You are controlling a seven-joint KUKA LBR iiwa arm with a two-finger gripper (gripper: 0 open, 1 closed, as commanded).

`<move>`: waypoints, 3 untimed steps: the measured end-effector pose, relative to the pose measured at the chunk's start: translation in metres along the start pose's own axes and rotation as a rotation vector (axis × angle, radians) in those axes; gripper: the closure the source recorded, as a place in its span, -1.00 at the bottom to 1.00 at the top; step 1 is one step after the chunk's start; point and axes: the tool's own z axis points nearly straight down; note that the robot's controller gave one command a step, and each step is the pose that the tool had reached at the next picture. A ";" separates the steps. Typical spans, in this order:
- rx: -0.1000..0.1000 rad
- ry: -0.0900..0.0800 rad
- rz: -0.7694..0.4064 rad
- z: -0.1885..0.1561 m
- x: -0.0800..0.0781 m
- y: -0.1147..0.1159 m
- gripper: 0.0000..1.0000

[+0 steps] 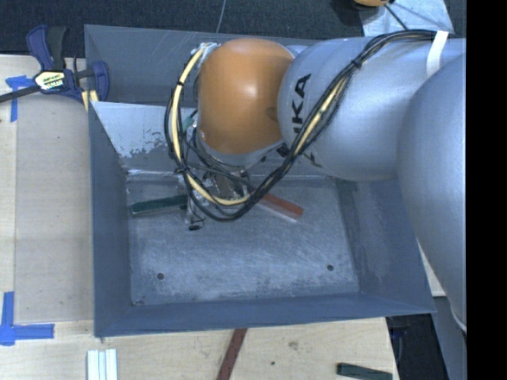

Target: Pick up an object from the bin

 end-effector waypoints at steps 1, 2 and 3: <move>0.000 0.000 0.000 0.000 0.000 0.000 1.00; 0.000 0.000 0.000 0.000 0.000 0.000 1.00; 0.000 0.000 0.000 0.000 0.000 0.000 1.00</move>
Offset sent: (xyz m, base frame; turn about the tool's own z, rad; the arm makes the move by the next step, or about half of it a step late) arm 0.0000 0.0000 0.0000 0.0000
